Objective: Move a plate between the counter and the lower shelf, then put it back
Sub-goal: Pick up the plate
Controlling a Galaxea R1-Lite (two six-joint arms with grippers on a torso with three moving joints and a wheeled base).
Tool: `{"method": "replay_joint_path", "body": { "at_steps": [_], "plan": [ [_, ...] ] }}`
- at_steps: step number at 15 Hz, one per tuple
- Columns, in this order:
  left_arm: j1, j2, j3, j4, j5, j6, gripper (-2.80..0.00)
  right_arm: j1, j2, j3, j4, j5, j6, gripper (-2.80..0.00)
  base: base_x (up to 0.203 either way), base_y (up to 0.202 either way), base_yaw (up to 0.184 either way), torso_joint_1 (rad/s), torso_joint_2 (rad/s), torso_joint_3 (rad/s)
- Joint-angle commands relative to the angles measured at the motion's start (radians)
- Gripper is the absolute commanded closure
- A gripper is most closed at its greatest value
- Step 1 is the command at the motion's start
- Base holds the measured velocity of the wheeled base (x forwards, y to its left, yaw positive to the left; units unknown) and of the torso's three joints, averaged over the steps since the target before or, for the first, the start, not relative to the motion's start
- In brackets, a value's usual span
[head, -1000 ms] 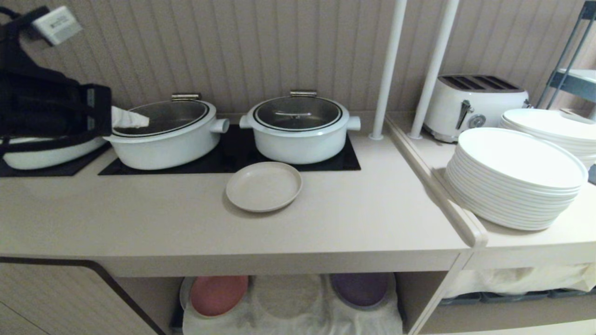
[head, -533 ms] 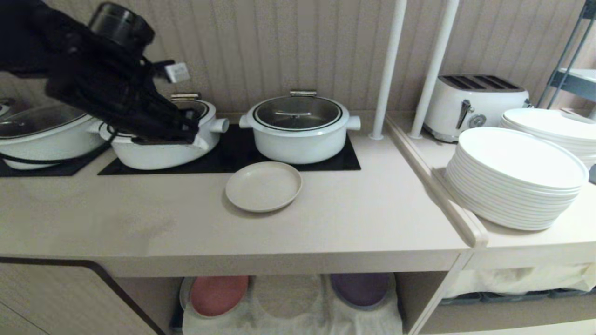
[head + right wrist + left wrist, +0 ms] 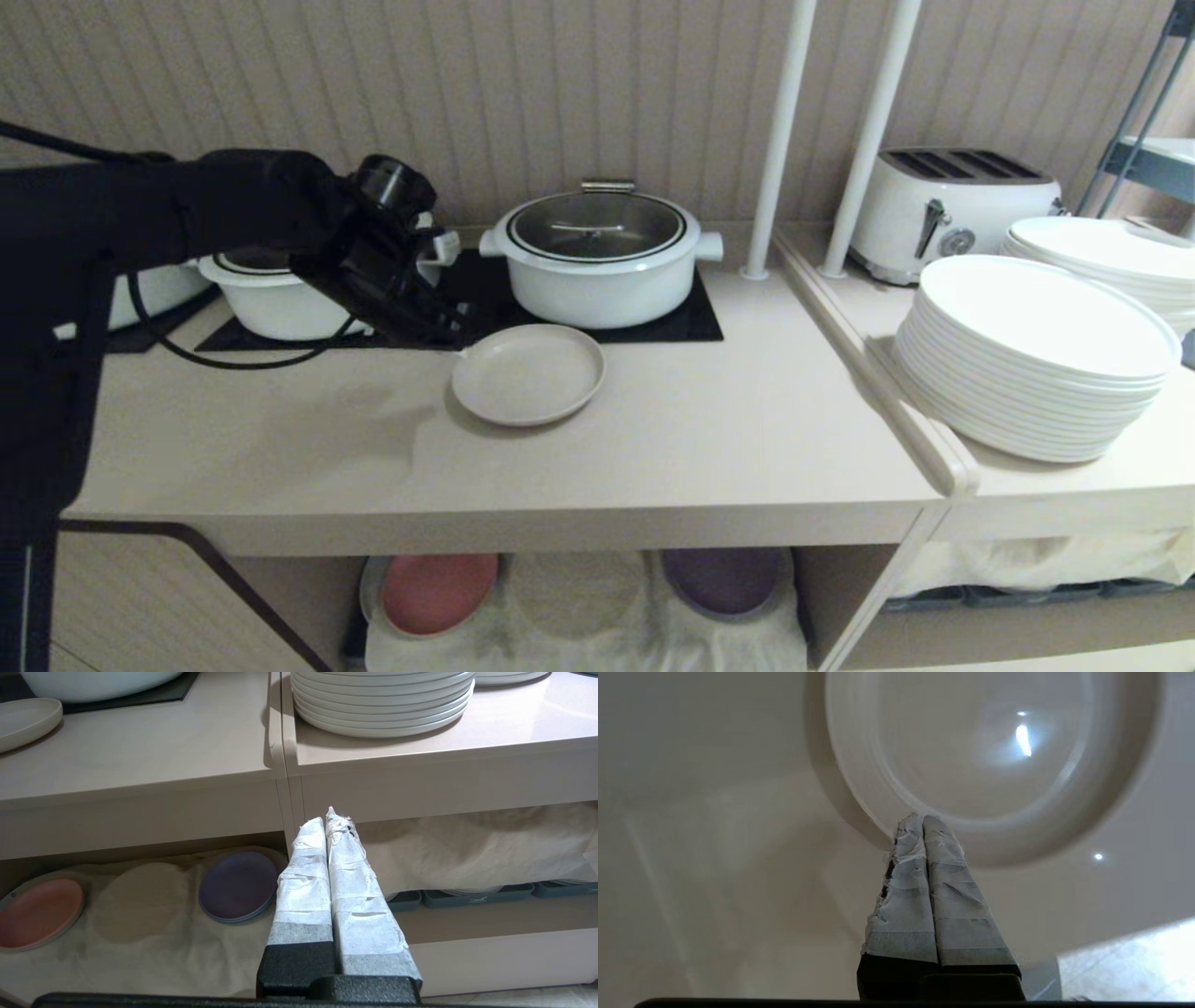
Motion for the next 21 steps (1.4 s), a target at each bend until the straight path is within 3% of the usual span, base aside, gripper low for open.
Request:
{"method": "replay_joint_path", "body": {
  "at_steps": [1, 9, 10, 16, 19, 21],
  "plan": [
    [0.004, 0.026, -0.001, -0.004, 0.002, 0.000, 0.00, 0.000, 0.000, 0.000, 0.000, -0.001, 0.000, 0.00, 0.000, 0.000, 0.000, 0.000, 0.00, 0.000],
    [0.030, 0.027, -0.001, -0.027, 0.003, 0.005, 0.00, 0.000, 0.000, 0.000, 0.000, -0.001, 0.000, 0.00, 0.000, 0.000, 0.000, 0.000, 0.00, 0.000],
    [0.032, 0.027, -0.001, -0.030, 0.003, 0.006, -2.80, 0.000, 0.000, 0.000, 0.000, -0.001, 0.002, 0.00, 0.000, 0.000, 0.000, 0.000, 0.00, 0.000],
    [0.031, 0.041, 0.001, -0.075, 0.010, 0.017, -2.80, 0.000, 0.000, 0.000, 0.000, -0.001, 0.002, 0.00, 0.000, 0.000, 0.000, 0.000, 0.00, 0.000],
    [0.033, 0.076, -0.001, -0.084, 0.105, 0.068, -2.80, 0.000, 0.000, 0.000, 0.000, -0.001, 0.002, 0.00, 0.000, 0.000, 0.000, 0.000, 0.00, 0.000],
    [0.033, 0.092, -0.001, -0.116, 0.117, 0.074, -2.80, 0.000, 0.000, 0.000, 0.000, -0.001, 0.000, 0.00, 0.000, 0.000, 0.000, 0.000, 0.00, 0.000]
  ]
}}
